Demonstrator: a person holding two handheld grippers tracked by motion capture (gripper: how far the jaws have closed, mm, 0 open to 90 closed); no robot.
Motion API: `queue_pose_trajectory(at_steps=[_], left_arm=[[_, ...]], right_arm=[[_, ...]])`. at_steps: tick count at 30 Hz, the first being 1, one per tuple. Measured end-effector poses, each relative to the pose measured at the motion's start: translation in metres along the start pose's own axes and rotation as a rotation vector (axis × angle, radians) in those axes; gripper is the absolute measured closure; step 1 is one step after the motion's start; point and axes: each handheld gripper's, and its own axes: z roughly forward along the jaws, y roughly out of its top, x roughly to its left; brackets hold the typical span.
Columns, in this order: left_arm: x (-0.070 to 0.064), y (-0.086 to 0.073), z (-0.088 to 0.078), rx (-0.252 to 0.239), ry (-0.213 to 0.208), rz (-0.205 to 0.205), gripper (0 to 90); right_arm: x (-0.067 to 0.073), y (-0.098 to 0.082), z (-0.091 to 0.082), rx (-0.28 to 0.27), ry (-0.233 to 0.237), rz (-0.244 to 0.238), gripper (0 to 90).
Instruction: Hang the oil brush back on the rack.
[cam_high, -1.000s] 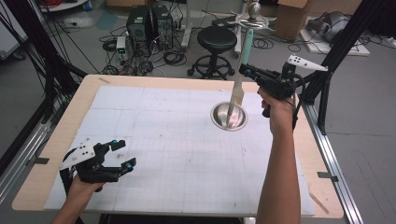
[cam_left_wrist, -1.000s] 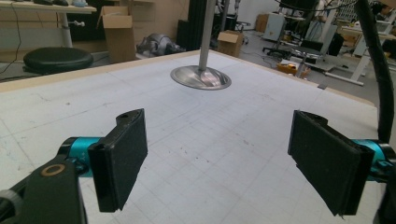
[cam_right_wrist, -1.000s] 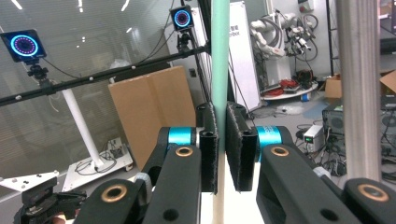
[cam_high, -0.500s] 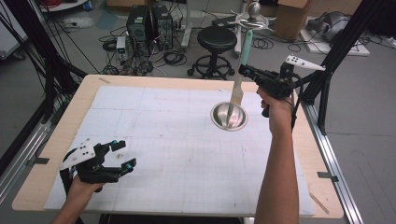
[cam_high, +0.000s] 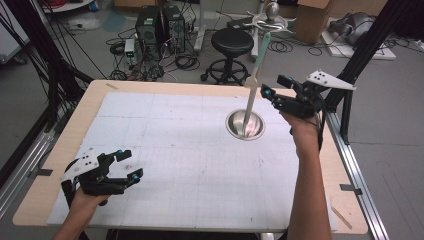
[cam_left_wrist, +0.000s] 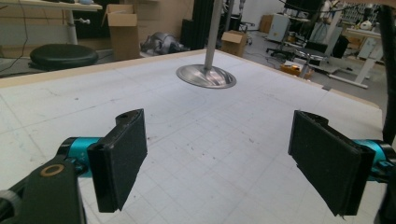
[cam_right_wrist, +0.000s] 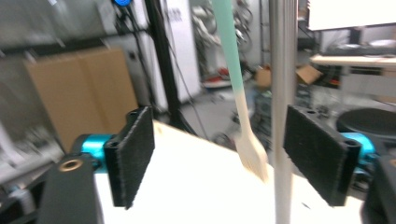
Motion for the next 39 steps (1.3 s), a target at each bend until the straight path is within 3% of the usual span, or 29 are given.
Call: queue_pose_trajectory(at_steps=[3,5,6,8,11,12,14,21,27,33,39], left_arm=[[0.002,-0.001,-0.002,-0.004,0.009,-0.011,19.8],[0.004,-0.002,-0.004,-0.006,0.013,-0.026,19.6],[0.004,-0.002,-0.004,-0.006,0.013,-0.026,19.5],[0.005,-0.002,-0.005,-0.008,0.019,-0.032,19.4],[0.005,-0.002,-0.005,-0.010,0.019,-0.035,19.3],[0.005,-0.002,-0.005,-0.010,0.019,-0.035,19.3],[0.004,-0.002,-0.005,-0.011,0.021,-0.039,19.3],[0.004,-0.002,-0.006,-0.012,0.023,-0.037,19.3],[0.003,-0.003,-0.007,-0.019,0.029,-0.039,19.3],[0.001,-0.003,-0.008,-0.026,0.024,-0.038,19.3],[0.001,-0.003,-0.008,-0.028,0.024,-0.035,19.3]], right_arm=[[0.005,-0.008,-0.009,0.034,-0.036,-0.032,20.1],[0.015,-0.026,-0.026,0.060,-0.107,-0.075,18.0],[0.015,-0.026,-0.026,0.060,-0.107,-0.075,18.0],[0.027,-0.052,-0.043,0.076,-0.152,-0.099,17.0],[0.037,-0.082,-0.057,0.100,-0.159,-0.101,17.1],[0.037,-0.082,-0.057,0.100,-0.159,-0.101,17.1],[0.045,-0.106,-0.068,0.121,-0.153,-0.082,17.1],[0.058,-0.141,-0.097,0.119,-0.190,-0.044,17.0],[0.071,-0.158,-0.113,0.125,-0.204,-0.042,17.0],[0.082,-0.163,-0.126,0.105,-0.207,-0.025,17.0],[0.083,-0.162,-0.131,0.099,-0.219,-0.026,17.0]])
